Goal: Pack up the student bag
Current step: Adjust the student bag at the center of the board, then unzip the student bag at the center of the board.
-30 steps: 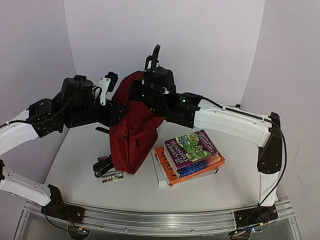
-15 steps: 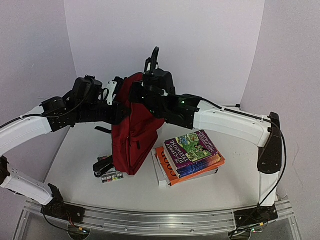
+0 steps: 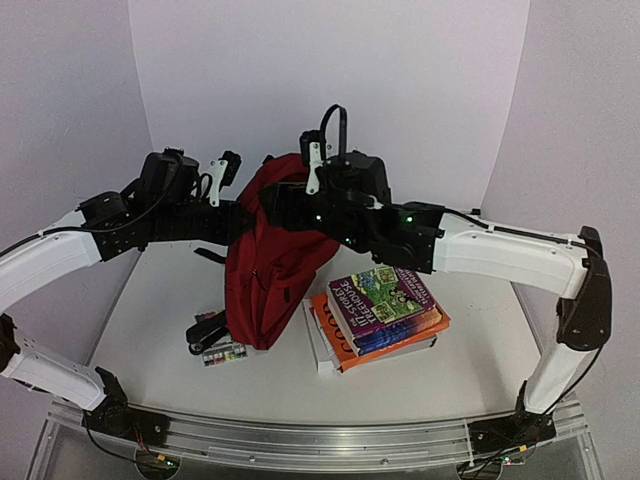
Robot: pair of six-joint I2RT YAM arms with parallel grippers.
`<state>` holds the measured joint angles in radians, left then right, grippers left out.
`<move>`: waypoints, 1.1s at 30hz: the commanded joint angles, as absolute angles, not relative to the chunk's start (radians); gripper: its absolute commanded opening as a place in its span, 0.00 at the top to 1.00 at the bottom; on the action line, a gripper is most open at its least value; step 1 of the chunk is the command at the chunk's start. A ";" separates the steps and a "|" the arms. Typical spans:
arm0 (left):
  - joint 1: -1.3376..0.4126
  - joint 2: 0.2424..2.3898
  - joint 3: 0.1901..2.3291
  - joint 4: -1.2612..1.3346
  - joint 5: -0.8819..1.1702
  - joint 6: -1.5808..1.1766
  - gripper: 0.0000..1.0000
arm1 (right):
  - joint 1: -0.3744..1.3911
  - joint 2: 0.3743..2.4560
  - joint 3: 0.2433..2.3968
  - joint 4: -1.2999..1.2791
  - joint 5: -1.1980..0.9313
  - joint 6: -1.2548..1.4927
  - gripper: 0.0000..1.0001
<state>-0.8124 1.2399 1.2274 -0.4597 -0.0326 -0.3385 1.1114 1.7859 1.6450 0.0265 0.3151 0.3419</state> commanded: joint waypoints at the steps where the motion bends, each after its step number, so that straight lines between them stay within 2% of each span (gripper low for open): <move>1: -0.798 1.195 1.229 -0.386 0.039 -0.361 1.00 | 1.115 1.651 1.475 0.081 0.051 0.279 0.23; 8: -0.792 1.197 1.231 -0.377 0.068 -0.374 1.00 | 1.116 1.640 1.315 0.108 -0.203 0.329 0.40; 10: -0.791 1.195 1.229 -0.379 0.067 -0.376 1.00 | 1.116 1.673 1.305 0.132 -0.242 0.353 0.41; 17: -0.790 1.194 1.229 -0.402 0.070 -0.391 1.00 | 1.116 1.792 1.347 0.166 -0.220 0.378 0.43; 24: -0.789 1.192 1.239 -0.426 0.071 -0.393 1.00 | 1.115 1.864 1.361 0.195 -0.113 0.383 0.62; 33: -0.787 1.206 1.256 -0.446 0.080 -0.391 1.00 | 1.115 1.868 1.347 0.279 -0.107 0.354 0.63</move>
